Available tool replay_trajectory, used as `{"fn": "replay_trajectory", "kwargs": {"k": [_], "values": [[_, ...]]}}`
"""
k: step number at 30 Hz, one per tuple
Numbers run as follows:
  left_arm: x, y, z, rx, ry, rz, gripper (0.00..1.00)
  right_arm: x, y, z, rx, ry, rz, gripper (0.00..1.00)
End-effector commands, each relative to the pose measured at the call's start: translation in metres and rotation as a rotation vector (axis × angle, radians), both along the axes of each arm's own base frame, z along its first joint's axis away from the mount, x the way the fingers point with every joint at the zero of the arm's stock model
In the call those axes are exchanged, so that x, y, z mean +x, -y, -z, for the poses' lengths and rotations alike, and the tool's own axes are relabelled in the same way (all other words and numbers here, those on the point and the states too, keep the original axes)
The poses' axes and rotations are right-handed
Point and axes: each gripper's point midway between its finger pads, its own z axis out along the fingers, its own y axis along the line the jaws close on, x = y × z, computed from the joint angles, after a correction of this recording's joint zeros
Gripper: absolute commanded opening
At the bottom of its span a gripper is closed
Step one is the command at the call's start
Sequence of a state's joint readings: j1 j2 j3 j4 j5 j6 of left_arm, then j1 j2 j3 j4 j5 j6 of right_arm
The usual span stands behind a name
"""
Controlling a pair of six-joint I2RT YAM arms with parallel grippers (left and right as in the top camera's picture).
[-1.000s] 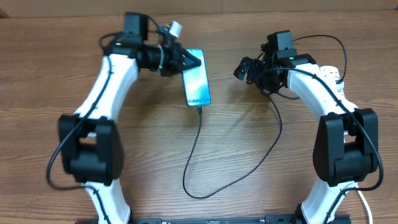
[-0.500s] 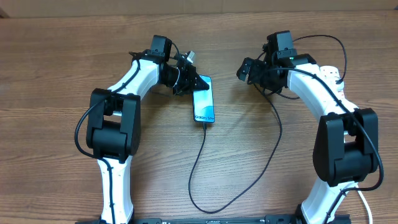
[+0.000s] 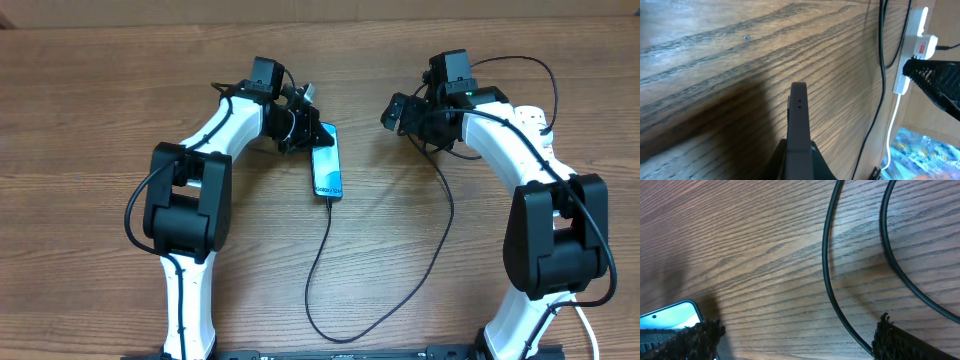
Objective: Plug charger to phone and switch on socket
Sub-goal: 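Lower the phone with the left gripper toward the table center, then set the phone flat on the table and open the left gripper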
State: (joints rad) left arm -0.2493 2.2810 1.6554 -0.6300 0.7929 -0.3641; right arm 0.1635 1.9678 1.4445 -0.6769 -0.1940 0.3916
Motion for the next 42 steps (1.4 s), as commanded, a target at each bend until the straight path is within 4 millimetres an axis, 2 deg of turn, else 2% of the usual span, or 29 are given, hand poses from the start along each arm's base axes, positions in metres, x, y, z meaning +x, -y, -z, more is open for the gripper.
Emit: {"fn": "replay_trajectory", "kwargs": {"k": [1,12,20,28,42], "values": [[0.003,0.003,-0.003,0.006,-0.007,-0.021,0.05,0.009,0.003,-0.021,-0.006,0.055,0.008,1.00],[0.003,0.002,-0.001,0.012,-0.014,-0.028,0.05,0.009,0.003,-0.021,-0.006,0.054,0.008,1.00],[0.000,0.002,0.013,0.015,-0.064,-0.045,0.04,0.008,0.003,-0.021,-0.007,0.049,0.008,1.00],[-0.002,0.001,0.016,0.019,-0.088,-0.055,0.04,0.007,0.004,-0.020,-0.007,0.048,0.008,1.00],[-0.007,-0.003,0.023,0.062,-0.115,-0.063,0.08,0.006,0.004,-0.020,-0.007,0.043,0.008,1.00]]}}
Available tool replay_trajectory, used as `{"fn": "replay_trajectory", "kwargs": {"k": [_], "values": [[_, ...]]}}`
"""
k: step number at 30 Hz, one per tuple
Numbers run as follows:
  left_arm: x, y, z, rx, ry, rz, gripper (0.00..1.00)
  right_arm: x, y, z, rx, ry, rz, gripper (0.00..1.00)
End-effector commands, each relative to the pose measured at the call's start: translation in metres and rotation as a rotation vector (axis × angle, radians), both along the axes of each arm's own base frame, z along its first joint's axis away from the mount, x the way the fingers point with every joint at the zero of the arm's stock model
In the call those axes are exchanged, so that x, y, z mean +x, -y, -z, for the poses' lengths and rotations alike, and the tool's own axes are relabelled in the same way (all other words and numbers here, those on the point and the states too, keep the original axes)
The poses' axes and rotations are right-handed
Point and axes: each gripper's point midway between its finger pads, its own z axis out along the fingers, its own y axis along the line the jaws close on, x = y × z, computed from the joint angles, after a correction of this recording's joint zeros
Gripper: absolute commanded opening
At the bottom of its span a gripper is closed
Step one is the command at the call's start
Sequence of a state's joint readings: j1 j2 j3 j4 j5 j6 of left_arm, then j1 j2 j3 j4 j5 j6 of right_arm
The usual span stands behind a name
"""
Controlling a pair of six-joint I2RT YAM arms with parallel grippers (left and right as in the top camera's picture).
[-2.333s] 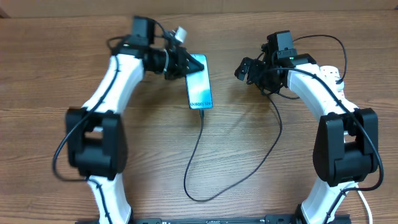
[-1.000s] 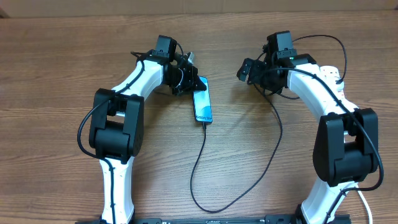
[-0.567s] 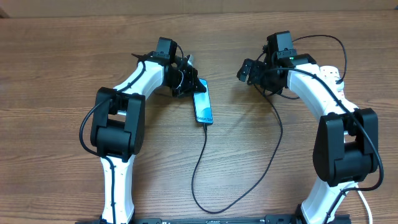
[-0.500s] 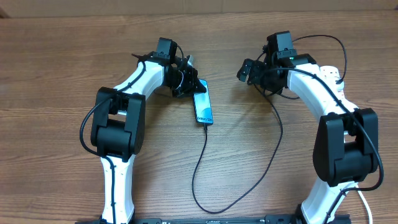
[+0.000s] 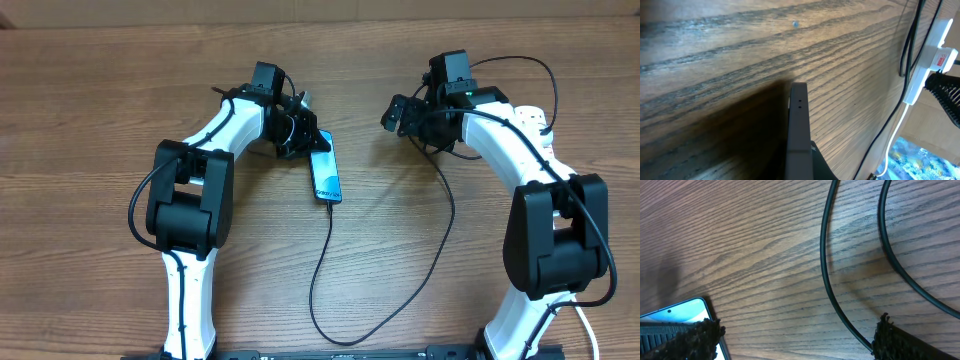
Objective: Plug charger to phone and switch on socket
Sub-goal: 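Set the phone flat on the table and open the left gripper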
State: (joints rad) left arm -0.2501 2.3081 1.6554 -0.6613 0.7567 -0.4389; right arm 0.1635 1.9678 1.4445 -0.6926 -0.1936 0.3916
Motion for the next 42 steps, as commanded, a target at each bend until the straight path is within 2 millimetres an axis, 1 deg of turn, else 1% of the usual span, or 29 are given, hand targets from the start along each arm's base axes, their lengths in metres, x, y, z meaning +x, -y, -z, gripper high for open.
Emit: {"fn": "replay_trajectory", "kwargs": {"k": [1,7,9,15,18,25,30,33,37,42], "values": [[-0.002,0.001,0.006,0.024,-0.016,-0.004,0.08,0.010,0.003,-0.021,-0.005,0.059,0.007,1.00],[-0.004,0.000,0.006,0.029,-0.026,-0.004,0.09,0.010,0.003,-0.021,-0.005,0.059,0.007,1.00],[-0.004,0.001,0.006,0.029,-0.026,-0.003,0.11,0.010,0.003,-0.021,-0.005,0.059,0.007,1.00],[-0.004,0.002,0.006,0.029,-0.026,-0.001,0.23,0.010,0.003,-0.021,-0.005,0.059,0.007,1.00],[-0.004,0.002,0.006,0.029,-0.026,-0.001,0.26,0.010,0.003,-0.021,-0.005,0.059,0.007,1.00],[-0.006,0.002,0.007,0.031,-0.032,-0.001,0.27,0.010,0.003,-0.021,-0.005,0.058,0.008,1.00],[-0.007,0.001,0.007,0.035,-0.037,-0.001,0.31,0.010,0.003,-0.021,-0.004,0.058,0.007,1.00],[-0.008,0.000,0.008,0.042,-0.043,-0.003,0.33,0.010,0.003,-0.021,-0.005,0.058,0.007,1.00],[-0.009,-0.006,0.013,0.086,-0.050,-0.012,0.35,0.009,0.003,-0.021,-0.005,0.055,0.007,1.00],[-0.014,-0.013,0.019,0.135,-0.073,-0.020,0.35,0.009,0.003,-0.021,-0.005,0.055,0.007,1.00]]}}
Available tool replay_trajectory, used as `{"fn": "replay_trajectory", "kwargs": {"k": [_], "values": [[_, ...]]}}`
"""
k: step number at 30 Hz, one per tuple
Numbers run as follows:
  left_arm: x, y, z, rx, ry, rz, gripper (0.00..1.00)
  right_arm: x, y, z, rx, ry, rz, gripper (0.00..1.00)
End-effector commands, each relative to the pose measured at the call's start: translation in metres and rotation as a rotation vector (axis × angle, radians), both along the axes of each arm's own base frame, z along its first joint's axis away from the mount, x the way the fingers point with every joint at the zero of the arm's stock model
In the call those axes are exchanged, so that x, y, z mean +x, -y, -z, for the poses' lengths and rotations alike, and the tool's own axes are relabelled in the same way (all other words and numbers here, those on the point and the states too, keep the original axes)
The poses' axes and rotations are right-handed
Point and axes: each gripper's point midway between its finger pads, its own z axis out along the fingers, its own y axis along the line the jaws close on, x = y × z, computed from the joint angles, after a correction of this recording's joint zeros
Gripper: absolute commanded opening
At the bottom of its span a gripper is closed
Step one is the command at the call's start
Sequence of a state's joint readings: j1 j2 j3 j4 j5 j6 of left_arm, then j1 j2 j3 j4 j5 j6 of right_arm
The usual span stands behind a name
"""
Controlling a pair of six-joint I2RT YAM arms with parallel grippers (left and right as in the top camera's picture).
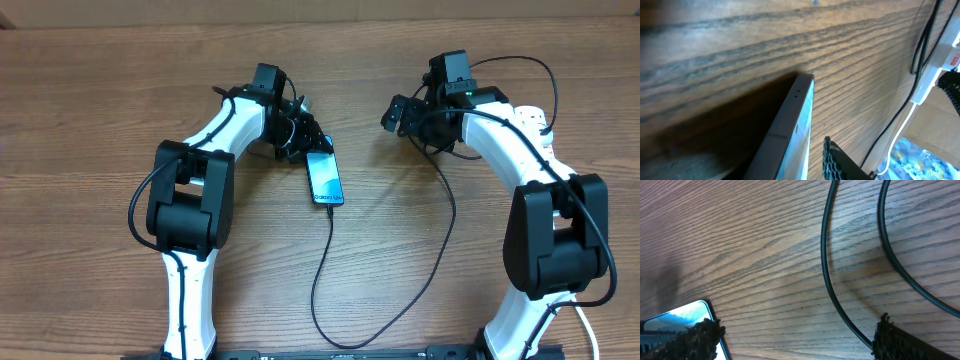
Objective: Plug charger to phone and switch on socket
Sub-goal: 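Set the phone flat on the table and open the left gripper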
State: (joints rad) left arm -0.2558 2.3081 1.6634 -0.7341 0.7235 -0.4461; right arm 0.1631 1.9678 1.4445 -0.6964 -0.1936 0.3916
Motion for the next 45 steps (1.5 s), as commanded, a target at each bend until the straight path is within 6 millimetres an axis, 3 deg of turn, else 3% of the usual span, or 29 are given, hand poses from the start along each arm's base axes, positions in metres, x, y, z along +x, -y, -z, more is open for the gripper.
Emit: {"fn": "replay_trajectory", "kwargs": {"k": [1,5,9,11,15,25,37,45], "values": [[-0.003,-0.009,0.015,0.090,-0.016,-0.011,0.35,0.010,0.003,-0.021,-0.005,0.059,0.007,1.00],[-0.003,-0.014,0.018,0.120,-0.016,-0.016,0.39,0.010,0.003,-0.021,-0.005,0.059,0.007,1.00],[-0.005,-0.019,0.021,0.156,-0.027,-0.023,0.51,0.010,0.003,-0.021,-0.005,0.059,0.007,1.00],[-0.006,-0.024,0.024,0.187,-0.031,-0.027,0.64,0.010,0.003,-0.021,-0.005,0.059,0.007,1.00],[-0.009,-0.032,0.029,0.239,-0.041,-0.032,0.82,0.010,0.003,-0.021,-0.005,0.059,0.007,1.00],[-0.014,-0.044,0.035,0.313,-0.057,-0.036,1.00,0.010,0.003,-0.021,-0.004,0.059,0.007,1.00],[-0.020,-0.054,0.039,0.373,-0.079,-0.032,1.00,0.009,0.003,-0.021,-0.005,0.056,0.007,1.00],[-0.027,-0.081,0.037,0.524,-0.091,-0.030,1.00,0.009,0.003,-0.021,-0.005,0.055,0.007,1.00]]}}
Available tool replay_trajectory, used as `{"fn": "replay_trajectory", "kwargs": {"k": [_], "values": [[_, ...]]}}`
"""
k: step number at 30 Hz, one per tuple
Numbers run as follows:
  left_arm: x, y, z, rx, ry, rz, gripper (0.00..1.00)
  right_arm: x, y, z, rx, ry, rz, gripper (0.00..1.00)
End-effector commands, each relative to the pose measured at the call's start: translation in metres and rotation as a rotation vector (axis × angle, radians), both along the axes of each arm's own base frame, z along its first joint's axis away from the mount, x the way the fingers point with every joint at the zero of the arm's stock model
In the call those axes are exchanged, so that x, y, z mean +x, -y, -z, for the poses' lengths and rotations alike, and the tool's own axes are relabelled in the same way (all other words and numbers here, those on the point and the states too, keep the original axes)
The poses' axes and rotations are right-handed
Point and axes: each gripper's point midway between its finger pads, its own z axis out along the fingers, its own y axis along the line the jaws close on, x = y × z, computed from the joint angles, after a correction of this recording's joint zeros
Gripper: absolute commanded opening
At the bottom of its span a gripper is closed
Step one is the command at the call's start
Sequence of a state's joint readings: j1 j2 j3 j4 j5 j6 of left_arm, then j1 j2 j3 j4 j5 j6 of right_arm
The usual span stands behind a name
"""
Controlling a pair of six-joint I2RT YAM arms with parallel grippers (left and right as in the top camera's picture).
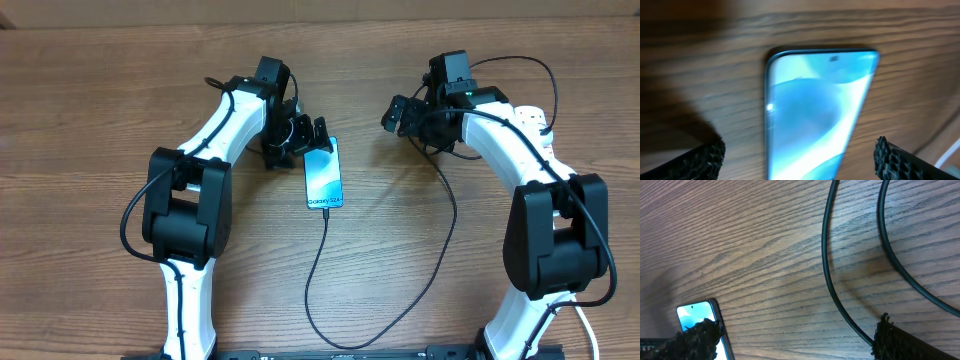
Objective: Plug charger to phone and switch on socket
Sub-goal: 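Set the phone flat on the table and open the left gripper, then raise the left gripper up and away from the phone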
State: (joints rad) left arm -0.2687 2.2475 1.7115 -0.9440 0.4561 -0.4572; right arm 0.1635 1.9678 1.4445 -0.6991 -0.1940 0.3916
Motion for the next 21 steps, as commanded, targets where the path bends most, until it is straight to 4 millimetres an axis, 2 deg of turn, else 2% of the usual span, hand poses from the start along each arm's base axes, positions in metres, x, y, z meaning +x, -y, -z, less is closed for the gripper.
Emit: {"fn": "replay_trajectory", "kwargs": {"k": [1,5,9,11,17,21], "values": [[-0.012,-0.051,0.039,0.275,-0.051,-0.004,1.00,0.010,0.003,-0.021,-0.005,0.058,0.007,1.00],[-0.002,-0.071,0.005,0.390,0.012,-0.014,1.00,0.010,0.003,-0.021,-0.005,0.060,0.007,1.00],[0.012,-0.088,-0.049,0.481,0.135,-0.040,1.00,0.010,0.003,-0.022,-0.005,0.061,0.007,1.00],[0.016,-0.095,-0.084,0.519,0.215,-0.060,1.00,0.010,0.003,-0.022,-0.005,0.061,0.007,1.00],[0.005,-0.107,-0.175,0.548,0.415,-0.115,1.00,0.011,0.003,-0.022,-0.003,0.062,0.011,1.00],[-0.002,-0.108,-0.205,0.523,0.484,-0.140,1.00,0.011,0.003,-0.022,-0.002,0.064,0.011,1.00]]}}
